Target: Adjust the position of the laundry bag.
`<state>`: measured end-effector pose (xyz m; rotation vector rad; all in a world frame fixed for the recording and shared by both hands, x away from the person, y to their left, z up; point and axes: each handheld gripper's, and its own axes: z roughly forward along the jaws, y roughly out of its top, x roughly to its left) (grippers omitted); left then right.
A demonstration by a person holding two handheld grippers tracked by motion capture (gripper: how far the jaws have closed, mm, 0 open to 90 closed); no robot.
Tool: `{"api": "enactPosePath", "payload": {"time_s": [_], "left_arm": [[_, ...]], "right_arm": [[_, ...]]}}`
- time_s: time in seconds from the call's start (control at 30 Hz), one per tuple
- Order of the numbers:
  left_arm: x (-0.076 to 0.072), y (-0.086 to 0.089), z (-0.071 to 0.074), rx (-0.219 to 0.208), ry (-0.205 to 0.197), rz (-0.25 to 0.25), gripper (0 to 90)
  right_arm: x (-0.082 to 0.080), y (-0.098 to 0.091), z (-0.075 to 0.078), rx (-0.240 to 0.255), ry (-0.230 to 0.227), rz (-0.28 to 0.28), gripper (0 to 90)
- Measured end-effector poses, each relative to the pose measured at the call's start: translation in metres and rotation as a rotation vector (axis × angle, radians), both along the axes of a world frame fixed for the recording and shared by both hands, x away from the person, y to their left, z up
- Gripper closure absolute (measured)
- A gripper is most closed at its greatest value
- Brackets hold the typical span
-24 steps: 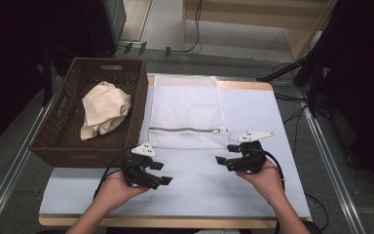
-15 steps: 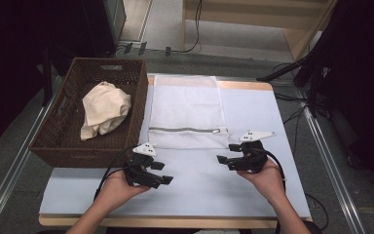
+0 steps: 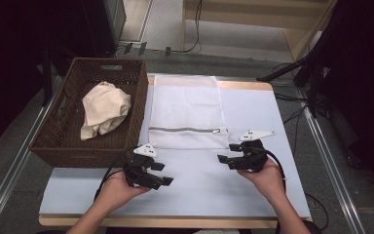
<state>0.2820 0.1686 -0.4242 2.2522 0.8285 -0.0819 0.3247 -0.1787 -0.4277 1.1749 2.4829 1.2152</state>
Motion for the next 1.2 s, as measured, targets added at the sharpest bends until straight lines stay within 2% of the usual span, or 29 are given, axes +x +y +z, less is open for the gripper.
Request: {"api": "enactPosePath", "payload": {"time_s": [0.47,0.73,0.9,1.2], "left_arm": [[-0.001,-0.002,0.000,0.003,-0.005,-0.001,35.8],[-0.002,0.000,0.003,-0.015,-0.008,0.012,36.3],[-0.005,0.001,0.004,-0.015,-0.022,0.015,36.5],[-0.010,0.007,0.004,0.000,-0.023,0.036,36.7]], "right_arm": [[0.001,-0.004,0.000,0.002,-0.004,-0.011,33.8],[0.004,-0.005,0.000,0.004,-0.006,-0.028,34.7],[0.013,-0.004,0.000,-0.004,-0.017,-0.038,35.4],[0.029,-0.009,-0.001,0.001,-0.023,-0.076,37.7]]}}
